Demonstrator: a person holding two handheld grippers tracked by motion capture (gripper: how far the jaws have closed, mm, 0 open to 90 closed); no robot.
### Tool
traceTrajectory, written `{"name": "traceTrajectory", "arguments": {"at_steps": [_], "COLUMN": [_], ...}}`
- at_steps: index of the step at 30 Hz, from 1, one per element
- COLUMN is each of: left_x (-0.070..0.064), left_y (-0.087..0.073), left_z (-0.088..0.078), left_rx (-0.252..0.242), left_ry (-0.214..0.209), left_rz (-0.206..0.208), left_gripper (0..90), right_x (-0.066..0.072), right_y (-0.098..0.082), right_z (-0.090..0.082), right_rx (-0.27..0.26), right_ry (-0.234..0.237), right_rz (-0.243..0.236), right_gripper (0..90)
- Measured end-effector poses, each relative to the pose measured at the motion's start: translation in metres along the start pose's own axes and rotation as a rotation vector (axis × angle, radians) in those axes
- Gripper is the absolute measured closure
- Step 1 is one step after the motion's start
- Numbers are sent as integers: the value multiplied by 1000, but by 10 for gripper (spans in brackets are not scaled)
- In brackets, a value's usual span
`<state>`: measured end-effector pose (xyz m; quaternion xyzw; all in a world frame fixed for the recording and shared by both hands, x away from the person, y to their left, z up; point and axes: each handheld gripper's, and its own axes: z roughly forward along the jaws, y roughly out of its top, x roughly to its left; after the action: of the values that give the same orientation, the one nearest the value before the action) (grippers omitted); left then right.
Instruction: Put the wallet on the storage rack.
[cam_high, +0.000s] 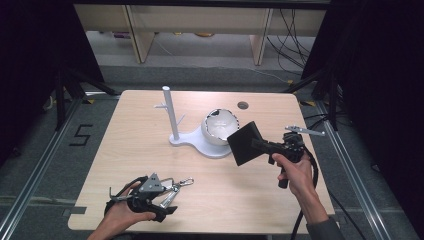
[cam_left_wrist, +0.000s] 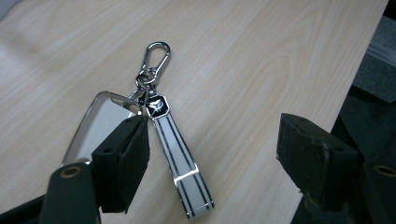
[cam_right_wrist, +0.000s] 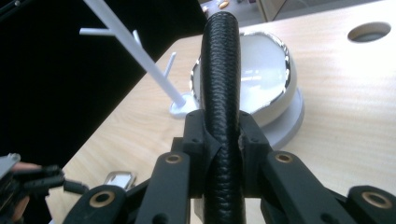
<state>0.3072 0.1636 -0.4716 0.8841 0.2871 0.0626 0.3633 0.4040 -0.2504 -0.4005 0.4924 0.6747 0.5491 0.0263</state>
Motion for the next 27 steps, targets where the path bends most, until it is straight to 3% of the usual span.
{"name": "traceTrajectory", "arguments": {"at_steps": [3, 4, 7, 8, 9, 10, 11, 13, 14, 16, 18, 19, 23, 26, 27], "left_x": [0, 1, 0, 0, 1, 0, 2, 3, 3, 3, 3, 4, 4, 3, 4], "left_y": [0, 0, 0, 0, 0, 0, -1, -1, -1, -2, -2, -1, -2, -2, -2], "left_z": [-1, -2, -2, -2, -3, -2, -2, -1, -1, -1, -3, -3, -4, -3, -3], "left_rx": [-2, 3, -13, -10, -7, -8, -9, -3, 3, -7, -8, -8, -2, -13, -10], "left_ry": [13, 7, 12, 7, 5, 6, 7, 9, 19, 13, 15, 14, 18, 17, 17], "left_rz": [5, 9, -10, -10, 6, -11, 1, -8, -5, -14, -15, -14, -7, -21, -15], "left_gripper": [255, 255, 255, 255, 255, 255, 255, 255, 256, 256, 256, 256, 256, 256, 256], "right_x": [-2, 1, 1, -2, -2, -2, -3, -3, -5, -4, -8, -6, -10, -12, -11], "right_y": [9, 12, 21, 24, 27, 29, 32, 36, 38, 41, 44, 46, 52, 56, 57], "right_z": [3, 3, 6, 8, 10, 12, 13, 17, 20, 24, 29, 33, 44, 55, 57], "right_rx": [-21, -10, -22, -31, -31, -24, -30, -22, -27, -23, -27, -16, -18, -16, -1], "right_ry": [-6, -9, -21, -25, -28, -41, -40, -43, -50, -49, -56, -63, -86, -90, -91], "right_rz": [-27, 3, 7, -25, -31, -25, -40, -8, -31, 4, -11, 24, 4, 24, 53], "right_gripper": [774, 774, 774, 774, 774, 774, 774, 774, 774, 774, 774, 774, 774, 774, 774]}}
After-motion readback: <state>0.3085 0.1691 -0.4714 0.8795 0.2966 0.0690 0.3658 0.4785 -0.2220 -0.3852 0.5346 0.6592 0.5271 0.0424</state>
